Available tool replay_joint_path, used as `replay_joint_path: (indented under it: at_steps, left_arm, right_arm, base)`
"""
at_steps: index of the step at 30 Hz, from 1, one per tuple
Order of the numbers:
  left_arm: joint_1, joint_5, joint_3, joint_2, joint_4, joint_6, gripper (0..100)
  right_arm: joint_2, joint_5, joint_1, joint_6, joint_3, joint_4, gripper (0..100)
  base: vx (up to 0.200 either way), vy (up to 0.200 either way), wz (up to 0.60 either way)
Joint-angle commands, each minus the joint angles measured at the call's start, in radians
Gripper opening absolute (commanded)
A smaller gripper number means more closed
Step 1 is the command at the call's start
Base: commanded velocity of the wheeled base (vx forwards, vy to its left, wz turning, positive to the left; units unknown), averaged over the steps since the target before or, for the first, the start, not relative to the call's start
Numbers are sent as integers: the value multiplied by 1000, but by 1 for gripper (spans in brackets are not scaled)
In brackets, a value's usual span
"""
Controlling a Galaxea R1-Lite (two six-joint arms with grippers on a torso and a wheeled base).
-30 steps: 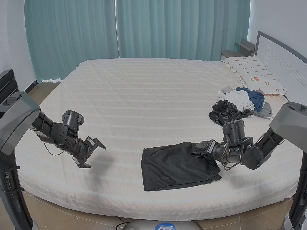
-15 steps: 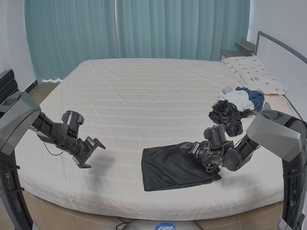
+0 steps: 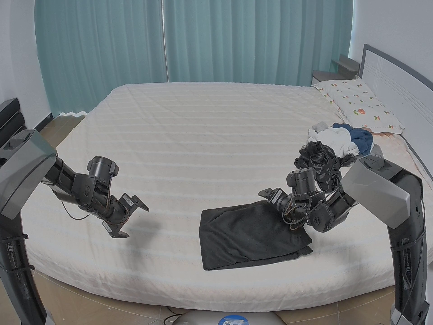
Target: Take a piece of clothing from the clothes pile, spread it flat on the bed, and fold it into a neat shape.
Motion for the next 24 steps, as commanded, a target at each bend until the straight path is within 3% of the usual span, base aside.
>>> replay_joint_path:
  at_steps: [1, 5, 21, 24]
  left_arm:
    - [0, 1, 5, 1, -1, 0, 100]
    - [0, 1, 5, 1, -1, 0, 100]
    - [0, 1, 7, 1, -1, 0, 100]
    - [0, 1, 7, 1, -1, 1, 100]
  right_arm:
    - [22, -3, -37, -3, -23, -16, 100]
    - [39, -3, -69, -6, -20, -82, 100]
    - [30, -2, -154, -11, 21, -73, 100]
    - [16, 1, -178, -121, 86, -93, 100]
  base:
    - [0, 0, 0]
    - [0, 0, 0]
    - [0, 0, 0]
    - [0, 0, 0]
